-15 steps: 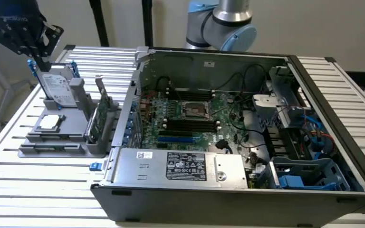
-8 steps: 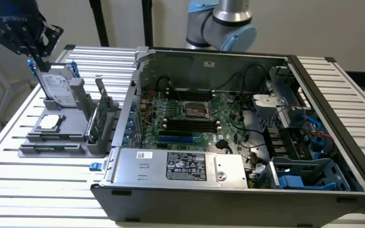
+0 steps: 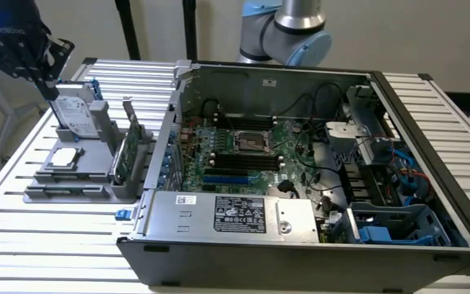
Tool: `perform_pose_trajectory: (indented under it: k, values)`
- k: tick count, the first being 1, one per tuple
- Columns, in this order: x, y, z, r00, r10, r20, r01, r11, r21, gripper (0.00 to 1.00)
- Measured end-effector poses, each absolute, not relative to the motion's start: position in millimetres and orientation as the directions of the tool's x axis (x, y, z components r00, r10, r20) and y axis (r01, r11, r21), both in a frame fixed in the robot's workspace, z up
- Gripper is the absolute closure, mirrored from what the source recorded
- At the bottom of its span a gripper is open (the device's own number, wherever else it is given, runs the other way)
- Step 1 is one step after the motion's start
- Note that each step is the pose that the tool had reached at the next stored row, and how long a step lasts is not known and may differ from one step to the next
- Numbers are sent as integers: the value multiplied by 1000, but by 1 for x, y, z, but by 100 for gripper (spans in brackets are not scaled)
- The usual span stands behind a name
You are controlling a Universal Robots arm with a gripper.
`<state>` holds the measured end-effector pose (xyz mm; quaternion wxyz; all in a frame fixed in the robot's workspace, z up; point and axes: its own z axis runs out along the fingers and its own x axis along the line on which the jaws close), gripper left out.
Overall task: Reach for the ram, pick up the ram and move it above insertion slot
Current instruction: 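Reach for the ram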
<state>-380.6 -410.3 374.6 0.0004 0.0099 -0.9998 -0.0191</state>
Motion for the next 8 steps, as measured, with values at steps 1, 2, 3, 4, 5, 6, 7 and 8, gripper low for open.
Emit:
perform_pose_trajectory:
  k: [1,2,3,4,5,6,7,8]
  values:
    - [-381,-414,375,-1000,-20,0,-20,999,38,89]
    - [-381,-417,375,-1000,-20,0,-20,999,38,89]
    - [-381,-421,375,-1000,-20,0,-20,999,38,89]
    - [-382,-424,375,-1000,-20,0,-20,999,38,89]
    - [-382,-428,375,-1000,-21,0,-21,999,38,89]
    - [-382,-431,375,-1000,-21,0,-21,999,38,89]
    - [-382,-434,375,-1000,-21,0,-21,999,38,89]
    - [-382,-437,374,-1000,-21,0,-21,999,38,89]
